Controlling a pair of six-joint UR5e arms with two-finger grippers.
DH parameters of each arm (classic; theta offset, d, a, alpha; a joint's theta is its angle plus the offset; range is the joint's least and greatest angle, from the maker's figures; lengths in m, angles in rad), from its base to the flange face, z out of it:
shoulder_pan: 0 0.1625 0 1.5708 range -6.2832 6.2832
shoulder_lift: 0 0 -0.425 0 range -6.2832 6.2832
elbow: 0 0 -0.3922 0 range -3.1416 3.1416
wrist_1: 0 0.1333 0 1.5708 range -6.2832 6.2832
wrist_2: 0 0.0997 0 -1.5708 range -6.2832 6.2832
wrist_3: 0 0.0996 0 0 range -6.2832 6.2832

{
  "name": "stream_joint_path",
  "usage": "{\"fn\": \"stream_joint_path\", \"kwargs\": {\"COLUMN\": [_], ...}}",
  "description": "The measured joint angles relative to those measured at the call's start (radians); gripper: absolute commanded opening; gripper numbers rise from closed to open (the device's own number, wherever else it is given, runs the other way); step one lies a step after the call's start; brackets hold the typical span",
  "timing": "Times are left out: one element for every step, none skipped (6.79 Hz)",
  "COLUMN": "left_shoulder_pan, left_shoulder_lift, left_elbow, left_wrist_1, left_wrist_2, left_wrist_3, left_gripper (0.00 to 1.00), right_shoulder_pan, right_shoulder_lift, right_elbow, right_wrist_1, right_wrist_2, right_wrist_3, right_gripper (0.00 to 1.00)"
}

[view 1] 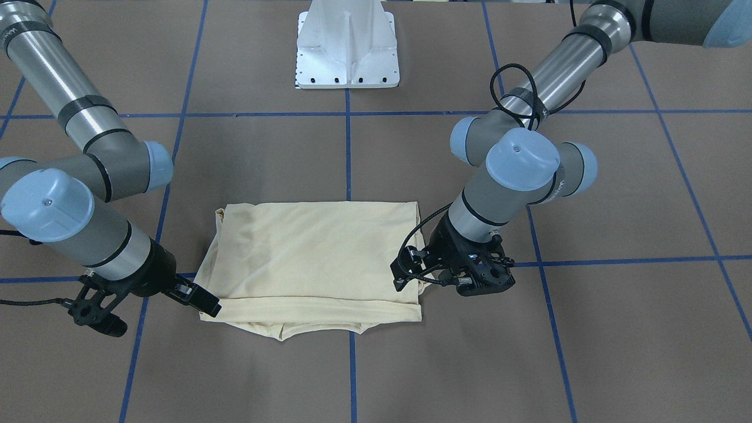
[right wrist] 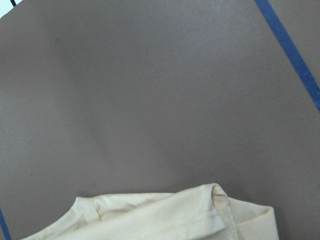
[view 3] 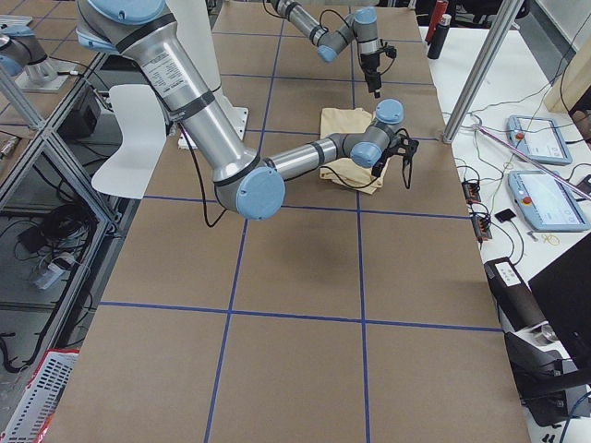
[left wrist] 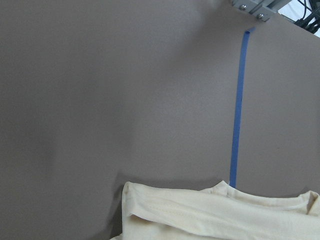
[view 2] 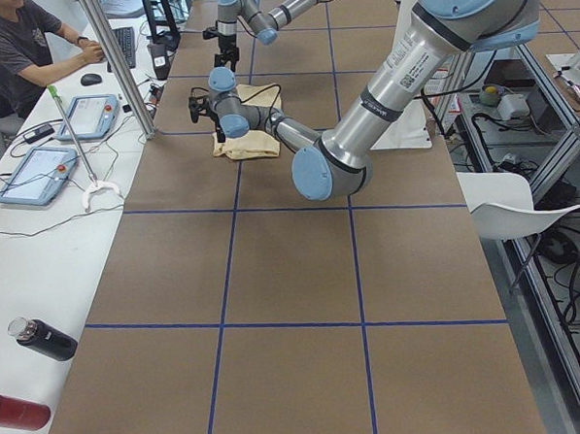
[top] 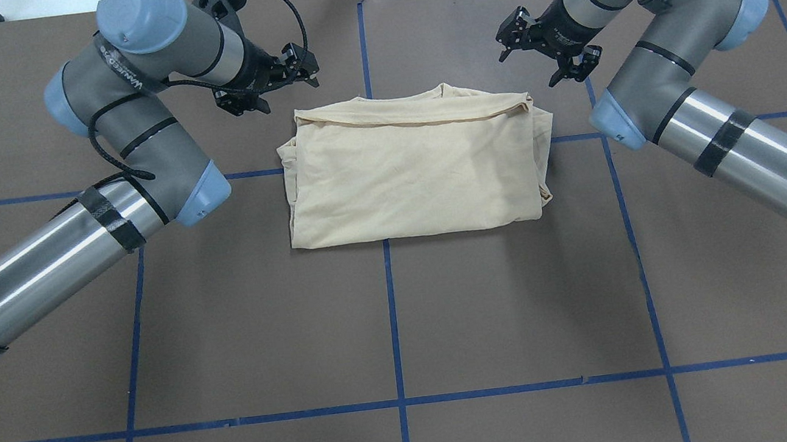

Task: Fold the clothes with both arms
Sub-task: 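Open both grippers and raise them off the folded shirt, then grasp the folded shirt's side edge nearest the right gripper and pull inward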

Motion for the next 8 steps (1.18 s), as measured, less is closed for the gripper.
{"fn": "stream_joint_path", "kwargs": {"left_shoulder_pan": [-0.001, -0.001, -0.001, -0.001, -0.001, -0.001, -0.001, -0.001], "left_shoulder_lift": [0.027, 0.049, 0.060, 0.064, 0.065, 0.066, 0.066, 0.066], "left_elbow": [-0.059, -0.104, -0.128, -0.137, -0.140, -0.140, -0.140, -0.140], "left_wrist_1": [0.032, 0.053, 0.068, 0.074, 0.076, 0.076, 0.076, 0.076], "left_wrist_2": [0.000, 0.000, 0.000, 0.000, 0.000, 0.000, 0.000, 0.000], "left_wrist_3": [0.000, 0.000, 0.000, 0.000, 0.000, 0.000, 0.001, 0.001], "left_gripper": [0.99, 0.99, 0.99, 0.99, 0.99, 0.99, 0.99, 0.99], "right_shoulder_pan": [-0.017, -0.046, -0.089, -0.142, -0.191, -0.222, -0.237, -0.243], "right_shoulder_lift": [-0.053, -0.116, -0.180, -0.220, -0.236, -0.242, -0.244, -0.247], "right_elbow": [0.072, 0.147, 0.216, 0.259, 0.278, 0.285, 0.286, 0.286], "right_wrist_1": [-0.001, -0.004, -0.005, -0.005, -0.005, -0.005, -0.006, -0.008], "right_wrist_2": [-0.001, -0.002, -0.010, -0.035, -0.067, -0.087, -0.095, -0.098], "right_wrist_3": [0.005, 0.009, 0.011, 0.012, 0.012, 0.013, 0.013, 0.012], "right_gripper": [1.00, 1.00, 1.00, 1.00, 1.00, 0.99, 0.90, 0.50]}}
